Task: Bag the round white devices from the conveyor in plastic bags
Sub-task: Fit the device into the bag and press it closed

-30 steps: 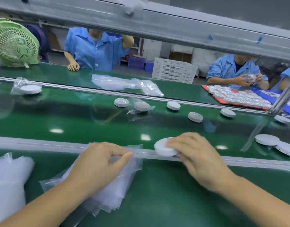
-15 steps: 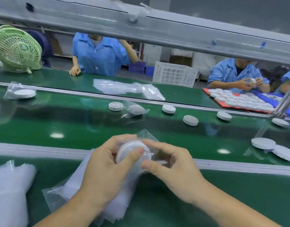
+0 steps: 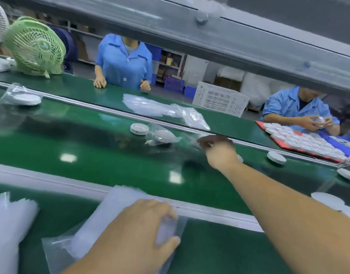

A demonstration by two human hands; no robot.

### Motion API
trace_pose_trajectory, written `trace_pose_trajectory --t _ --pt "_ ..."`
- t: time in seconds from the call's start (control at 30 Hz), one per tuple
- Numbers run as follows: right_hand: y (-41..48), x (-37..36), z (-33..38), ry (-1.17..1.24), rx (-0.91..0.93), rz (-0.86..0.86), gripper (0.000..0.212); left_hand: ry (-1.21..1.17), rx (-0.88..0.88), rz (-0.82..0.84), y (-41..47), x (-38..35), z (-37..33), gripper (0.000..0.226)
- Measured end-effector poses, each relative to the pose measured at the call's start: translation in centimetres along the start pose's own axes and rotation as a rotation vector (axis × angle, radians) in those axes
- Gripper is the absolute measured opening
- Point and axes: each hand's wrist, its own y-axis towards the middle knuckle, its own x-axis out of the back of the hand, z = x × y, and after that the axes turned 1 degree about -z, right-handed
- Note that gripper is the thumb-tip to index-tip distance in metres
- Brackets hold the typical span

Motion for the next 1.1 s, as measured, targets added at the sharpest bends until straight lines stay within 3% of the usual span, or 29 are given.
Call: trace_pose_trajectory --t 0.1,0.17,0.37,0.47,0.53,0.7,1.1 --pt "0.9 -1.9 -0.8 -0.126 -0.137 0.346 0.020 0.138 -0.093 0.091 0.5 0.2 0.6 0.053" --pt "-0.5 -3.0 -0.6 -0.086 -0.072 0.424 0.038 0.049 -0.047 0.079 -0.1 -0.5 0.9 0.049" --pt "-13.6 -2.4 -0.3 -0.093 0.277 0.454 0.061 0.194 -0.073 -0.033 -0.9 -2.0 0.2 0.041" --pt "-19.8 -1.1 -1.6 -0.098 0.365 0.423 0.052 0.212 -0.089 -0.003 -0.9 -2.2 0.3 0.041" --pt "-21.1 -0.7 -1.9 -0.130 0.383 0.374 0.047 0.213 -0.094 0.011 -1.0 -2.2 0.3 0.039" --pt "-20.9 -0.8 -1.9 -0.116 0.358 0.363 0.071 0.184 -0.081 0.021 -1.1 -2.0 0.1 0.034" --pt "-20.6 -1.0 -2.2 -0.022 0.349 0.313 0.071 0.128 -0.100 0.036 -1.1 -2.7 0.5 0.042"
